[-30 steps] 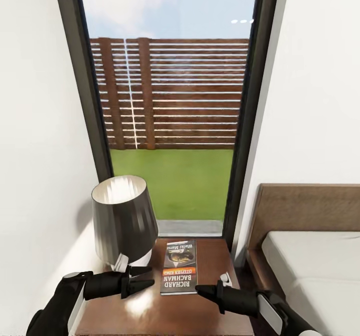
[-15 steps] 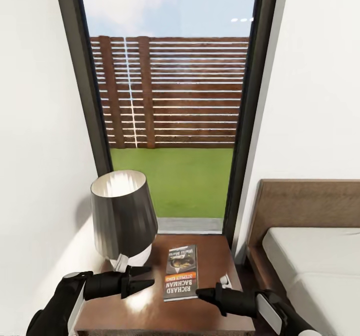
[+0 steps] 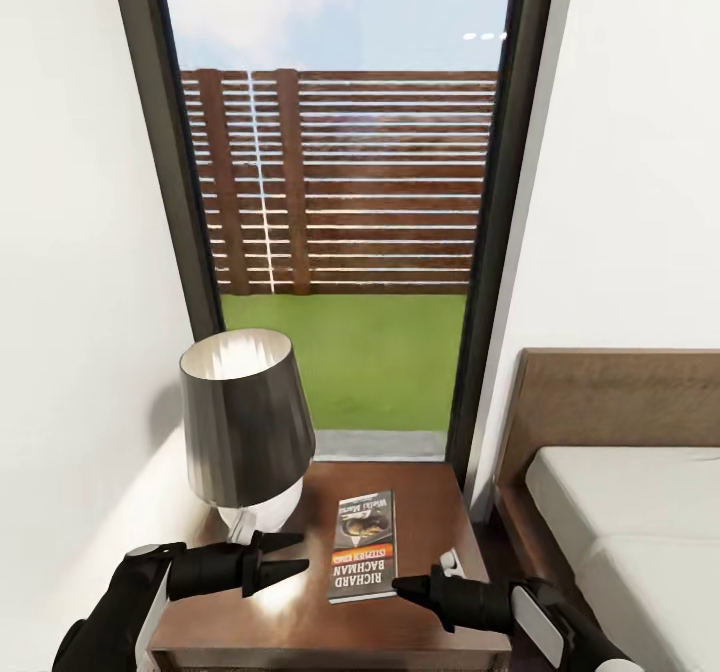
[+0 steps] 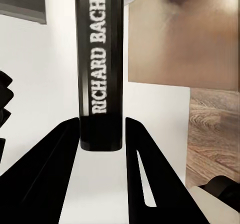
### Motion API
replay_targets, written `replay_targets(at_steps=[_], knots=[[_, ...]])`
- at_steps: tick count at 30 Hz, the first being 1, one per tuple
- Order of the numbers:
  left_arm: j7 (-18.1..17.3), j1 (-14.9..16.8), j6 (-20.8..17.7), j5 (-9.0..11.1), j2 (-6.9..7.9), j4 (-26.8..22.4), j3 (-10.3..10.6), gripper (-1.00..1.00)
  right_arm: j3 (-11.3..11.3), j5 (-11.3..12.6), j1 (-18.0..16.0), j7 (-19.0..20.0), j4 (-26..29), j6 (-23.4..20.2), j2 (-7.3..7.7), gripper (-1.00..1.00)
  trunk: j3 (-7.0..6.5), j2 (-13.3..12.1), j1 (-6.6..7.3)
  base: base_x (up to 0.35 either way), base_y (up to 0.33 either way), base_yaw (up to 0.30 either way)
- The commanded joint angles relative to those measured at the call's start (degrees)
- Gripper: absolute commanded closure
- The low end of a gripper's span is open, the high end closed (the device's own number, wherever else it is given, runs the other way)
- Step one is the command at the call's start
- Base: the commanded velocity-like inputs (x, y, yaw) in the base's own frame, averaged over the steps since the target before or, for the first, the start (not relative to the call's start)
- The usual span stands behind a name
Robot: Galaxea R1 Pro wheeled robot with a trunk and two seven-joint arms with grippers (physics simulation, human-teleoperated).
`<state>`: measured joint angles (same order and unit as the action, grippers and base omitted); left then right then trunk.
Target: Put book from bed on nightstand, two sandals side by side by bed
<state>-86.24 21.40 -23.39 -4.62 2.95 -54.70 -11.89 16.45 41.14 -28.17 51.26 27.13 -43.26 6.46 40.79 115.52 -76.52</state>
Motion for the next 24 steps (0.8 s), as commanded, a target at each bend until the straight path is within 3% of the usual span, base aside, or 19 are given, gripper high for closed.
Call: replay_targets(at_steps=[1, 15, 24], knots=[[-0.4, 0.0, -0.6, -0.5, -0.05, -0.1, -0.2, -1.00, 0.3, 0.5, 0.0, 0.0, 0.0, -0.4, 0.05, 1.00, 0.24, 0.4, -0.22, 0.000, 0.000, 0.000], [-0.4, 0.0, -0.6, -0.5, -0.05, -0.1, -0.2, -1.00, 0.3, 0.5, 0.0, -0.1, 0.0, -0.4, -0.13, 1.00, 2.76, 6.1, -3.29, 0.000, 0.000, 0.000], [-0.4, 0.0, -0.6, -0.5, -0.02, 0.0, -0.2, -1.00, 0.3, 0.5, 0.0, -0.1, 0.0, -0.4, -0.15, 1.00, 2.76, 6.1, -3.29, 0.024, 0.000, 0.000]])
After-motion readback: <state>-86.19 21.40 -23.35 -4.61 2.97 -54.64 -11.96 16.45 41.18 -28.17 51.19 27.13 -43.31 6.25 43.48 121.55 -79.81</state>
